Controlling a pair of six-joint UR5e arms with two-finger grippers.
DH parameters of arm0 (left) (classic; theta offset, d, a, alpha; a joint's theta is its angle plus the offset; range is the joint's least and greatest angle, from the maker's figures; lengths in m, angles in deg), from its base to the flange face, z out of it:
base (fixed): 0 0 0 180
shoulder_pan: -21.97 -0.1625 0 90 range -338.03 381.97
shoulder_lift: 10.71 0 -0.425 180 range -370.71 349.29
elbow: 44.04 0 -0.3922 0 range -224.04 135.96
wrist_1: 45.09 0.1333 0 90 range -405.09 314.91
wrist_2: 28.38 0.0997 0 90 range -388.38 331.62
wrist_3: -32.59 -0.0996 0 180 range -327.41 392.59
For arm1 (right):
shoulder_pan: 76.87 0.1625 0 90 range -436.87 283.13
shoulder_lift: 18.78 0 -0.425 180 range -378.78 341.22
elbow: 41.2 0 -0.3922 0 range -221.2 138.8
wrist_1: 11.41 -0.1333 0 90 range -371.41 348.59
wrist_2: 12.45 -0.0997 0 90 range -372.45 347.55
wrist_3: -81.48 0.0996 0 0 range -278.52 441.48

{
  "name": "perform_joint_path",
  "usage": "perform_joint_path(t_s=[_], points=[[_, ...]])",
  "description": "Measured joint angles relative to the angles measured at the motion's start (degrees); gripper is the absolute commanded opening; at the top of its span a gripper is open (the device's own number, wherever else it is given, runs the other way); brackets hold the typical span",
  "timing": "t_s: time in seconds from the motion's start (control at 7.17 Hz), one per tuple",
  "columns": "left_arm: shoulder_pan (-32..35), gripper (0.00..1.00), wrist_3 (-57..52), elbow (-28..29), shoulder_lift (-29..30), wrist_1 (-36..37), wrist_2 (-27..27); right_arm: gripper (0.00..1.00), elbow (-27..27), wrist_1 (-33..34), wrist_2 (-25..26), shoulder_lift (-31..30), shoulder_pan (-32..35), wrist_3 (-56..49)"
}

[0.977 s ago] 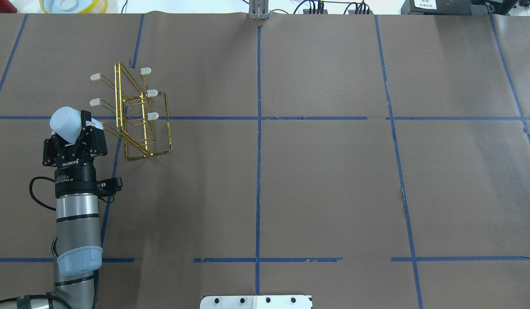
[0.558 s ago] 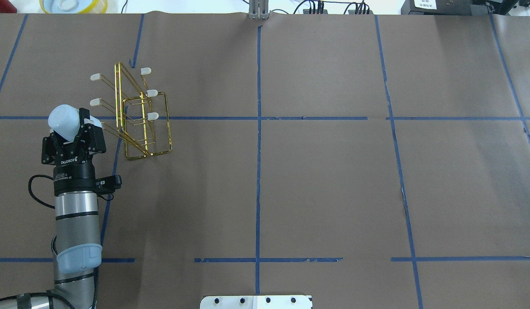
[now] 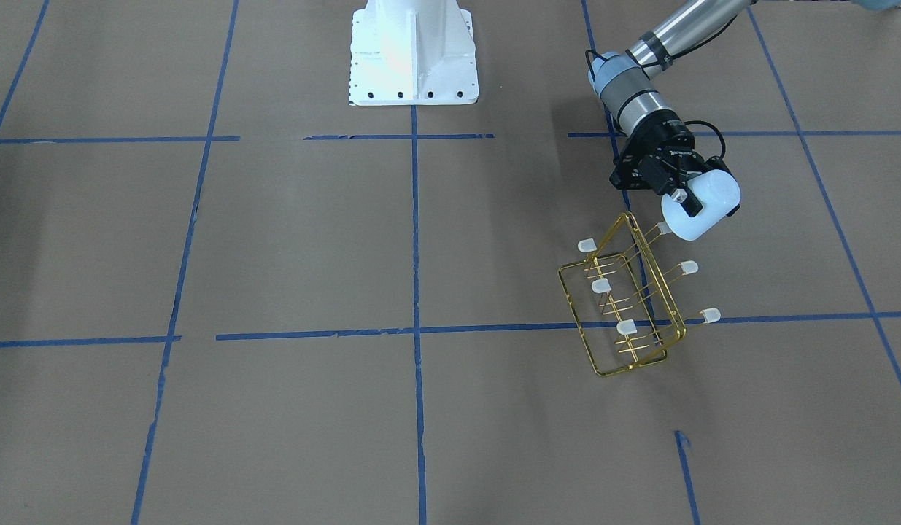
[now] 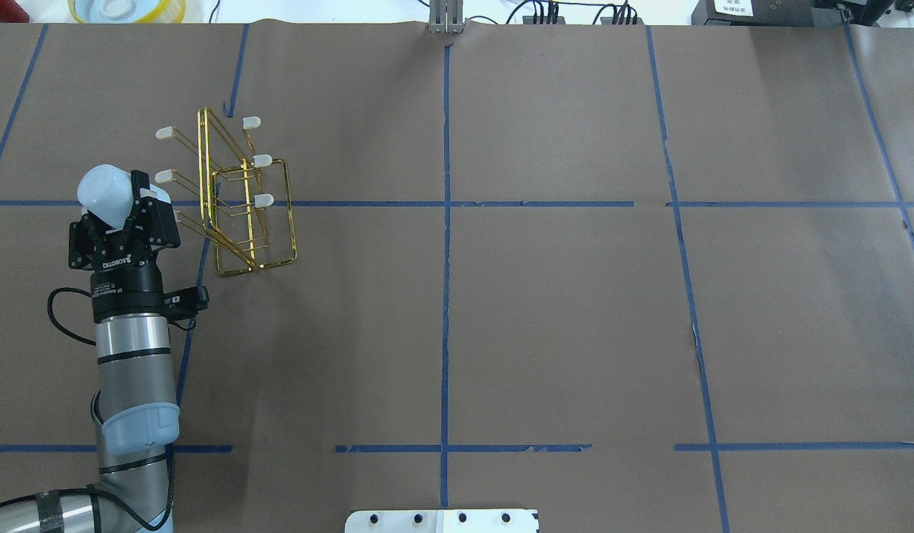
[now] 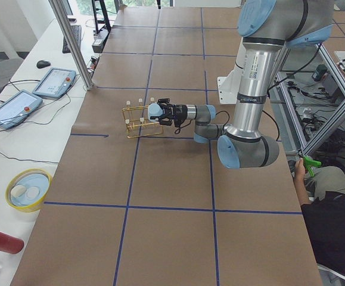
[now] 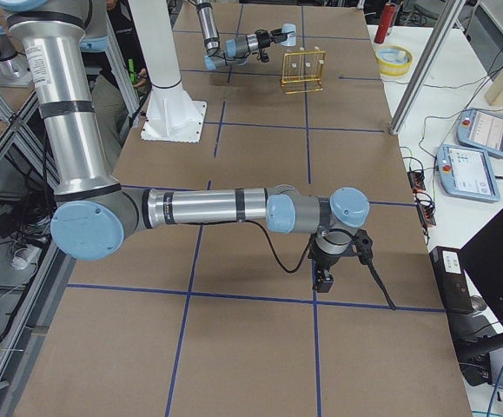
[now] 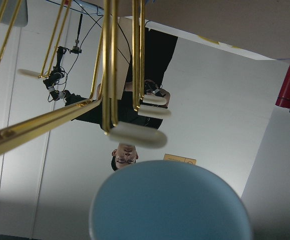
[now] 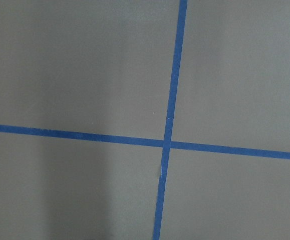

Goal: Hang cup on cup holder
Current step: 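Slide the cup onto a white peg of the gold rack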

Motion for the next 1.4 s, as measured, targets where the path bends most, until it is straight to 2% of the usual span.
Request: perform_joint_path(t_s=[0.7,1.4], points=[[-0.4,0.00,1.7,3.7,1.5,0.0,0.2,1.00,0.0,0.0,0.0,0.0,0.0,0.0],[-0.6,0.00,2.4,4.8,2.4,0.3,0.4,1.00,0.0,0.0,0.0,0.0,0.0,0.0]])
